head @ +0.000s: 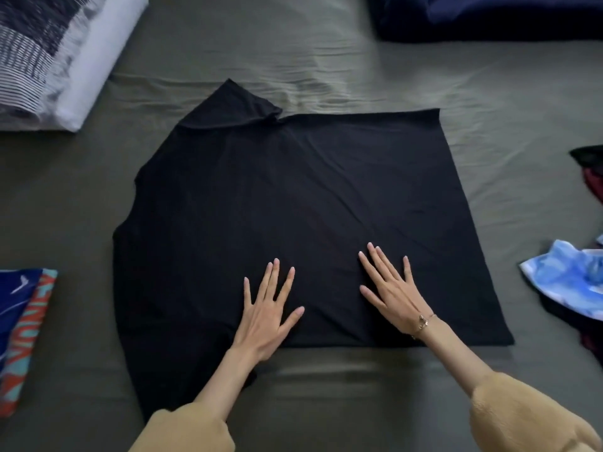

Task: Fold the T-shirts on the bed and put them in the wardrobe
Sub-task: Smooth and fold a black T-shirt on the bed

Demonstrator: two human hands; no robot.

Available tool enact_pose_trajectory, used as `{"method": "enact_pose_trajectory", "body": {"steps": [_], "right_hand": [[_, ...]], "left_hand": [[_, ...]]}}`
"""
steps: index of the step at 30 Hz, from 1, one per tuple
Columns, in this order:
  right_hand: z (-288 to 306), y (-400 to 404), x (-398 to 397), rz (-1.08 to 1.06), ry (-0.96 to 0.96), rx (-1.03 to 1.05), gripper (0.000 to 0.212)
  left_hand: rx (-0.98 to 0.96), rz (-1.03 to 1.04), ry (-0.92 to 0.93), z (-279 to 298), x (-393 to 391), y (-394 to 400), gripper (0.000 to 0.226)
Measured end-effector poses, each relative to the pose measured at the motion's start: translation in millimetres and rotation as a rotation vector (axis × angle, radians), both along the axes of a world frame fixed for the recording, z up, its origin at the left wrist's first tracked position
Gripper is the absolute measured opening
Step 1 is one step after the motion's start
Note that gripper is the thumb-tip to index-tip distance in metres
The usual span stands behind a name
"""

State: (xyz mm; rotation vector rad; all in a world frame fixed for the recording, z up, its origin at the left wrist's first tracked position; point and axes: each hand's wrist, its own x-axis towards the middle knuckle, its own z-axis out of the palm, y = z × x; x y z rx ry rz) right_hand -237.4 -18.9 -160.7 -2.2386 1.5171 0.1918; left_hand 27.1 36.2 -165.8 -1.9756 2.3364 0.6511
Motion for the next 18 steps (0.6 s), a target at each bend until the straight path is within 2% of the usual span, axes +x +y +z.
{"method": "enact_pose_trajectory", "body": {"steps": [5,7,10,12,15,18], "right_hand": [[9,39,-47,0.178,-0.119,0.017,0.083],[8,47,-60,0.216,-0.116,-0.03,0.083],[10,50,-69,0.216,-0.082,-0.157,0.066],[10,48,-71,0.209,-0.027,-0.247,0.059],[7,39,-79,0.126,-0.021,-0.347,0.054],[14,21,-91,-0.023,-0.057,-0.338,0.043]], "left_hand": [[0.014,-0.099,0.033,12,13,29,0.086],[-0.056,-0.146,0.01,16,19,33,0.075],[-0.16,-0.197,-0.057,22,22,33,0.046],[-0.179,-0.204,-0.083,25,19,29,0.041],[-0.191,-0.148,-0.13,28,8,21,0.048],[-0.184,0.063,-0.071,32,2,5,0.043]]}}
